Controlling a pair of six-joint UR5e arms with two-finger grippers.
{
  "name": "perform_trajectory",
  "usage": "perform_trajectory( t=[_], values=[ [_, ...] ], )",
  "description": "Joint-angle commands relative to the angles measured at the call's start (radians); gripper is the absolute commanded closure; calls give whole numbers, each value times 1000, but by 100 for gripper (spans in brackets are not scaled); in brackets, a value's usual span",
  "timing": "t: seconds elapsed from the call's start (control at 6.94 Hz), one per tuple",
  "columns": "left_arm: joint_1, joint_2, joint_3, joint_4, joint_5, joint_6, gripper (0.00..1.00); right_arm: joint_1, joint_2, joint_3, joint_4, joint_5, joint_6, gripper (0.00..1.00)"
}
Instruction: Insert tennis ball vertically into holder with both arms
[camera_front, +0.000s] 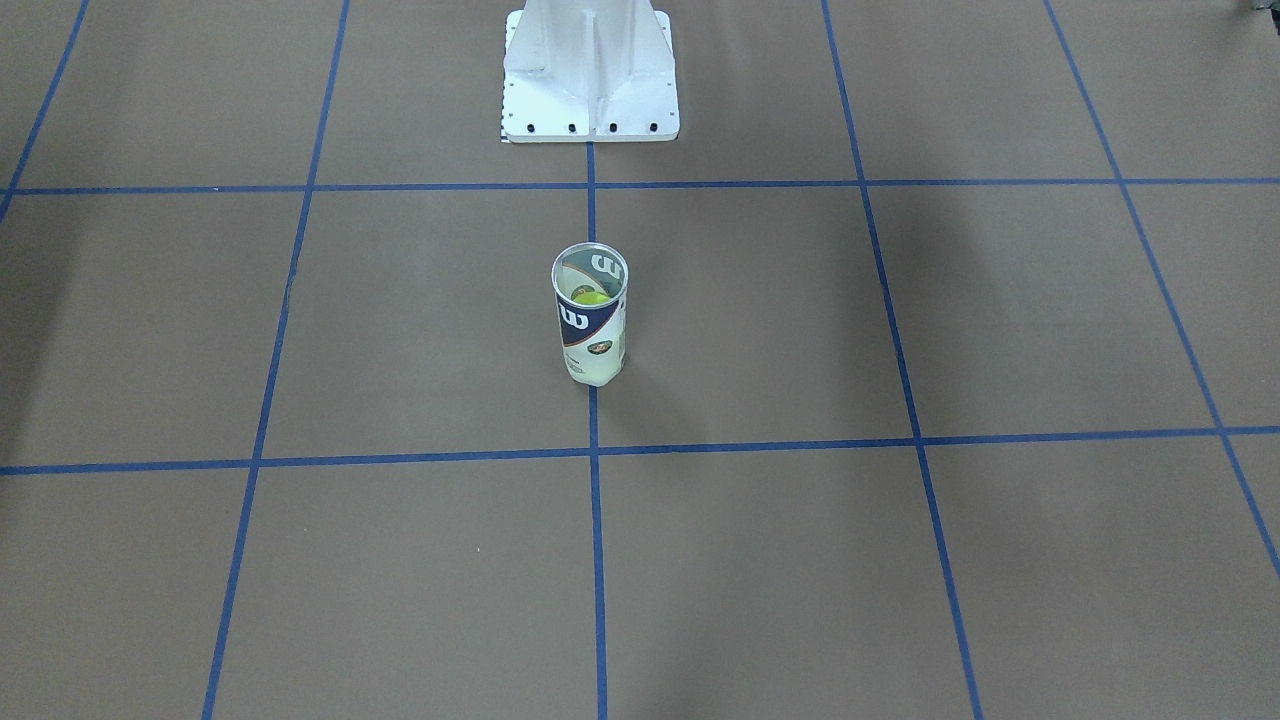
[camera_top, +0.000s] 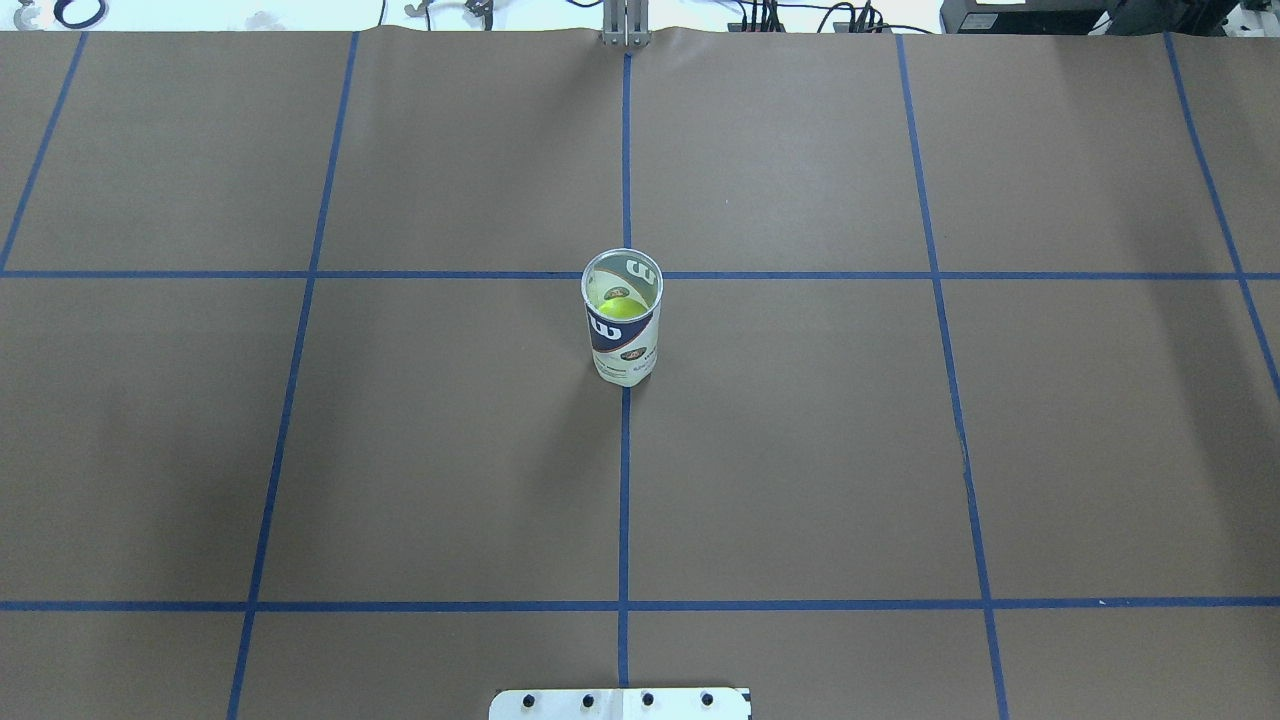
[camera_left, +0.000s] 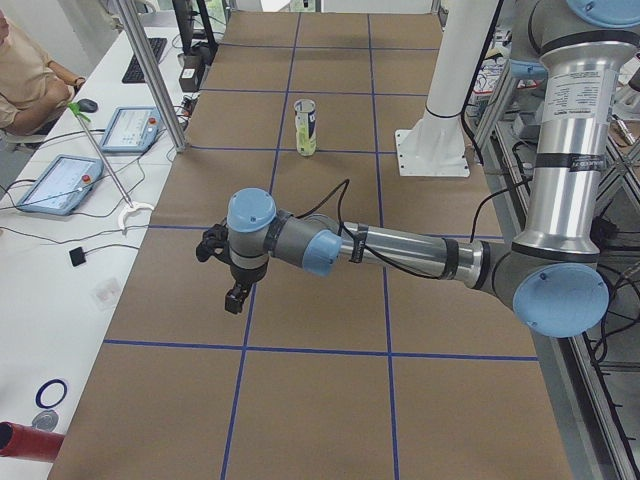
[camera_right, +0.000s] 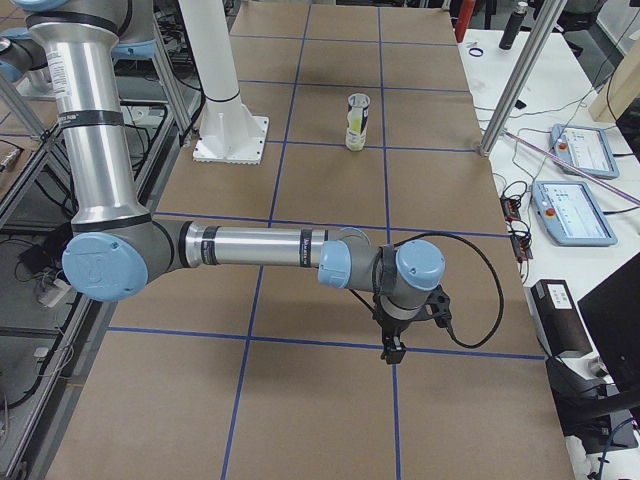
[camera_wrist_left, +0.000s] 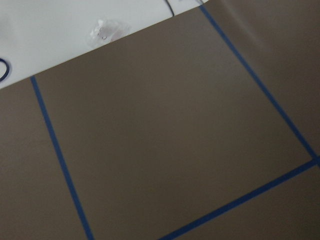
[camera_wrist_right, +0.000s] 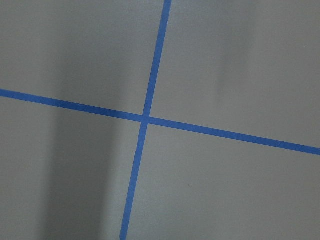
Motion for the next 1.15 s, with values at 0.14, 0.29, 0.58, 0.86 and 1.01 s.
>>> perform_trajectory(
  t=[0.14, 0.29, 0.58, 0.86, 1.01],
  values=[
    [-91, 32, -90, 328, 9, 10, 1, 0, -1, 4, 1, 1, 49, 1],
    [-86, 23, -71, 331, 13, 10, 1, 0, 1, 5, 1, 3, 38, 1],
    [-86, 20, -67, 319, 18, 7, 1, 0, -4, 20, 1, 3, 38, 1],
    [-86, 22, -58, 310, 15, 11, 1, 0, -4, 19, 1, 3, 40, 1],
    [-86, 32, -60, 311, 18, 10, 1, 0, -9, 19, 1, 1, 40, 1]
  ],
)
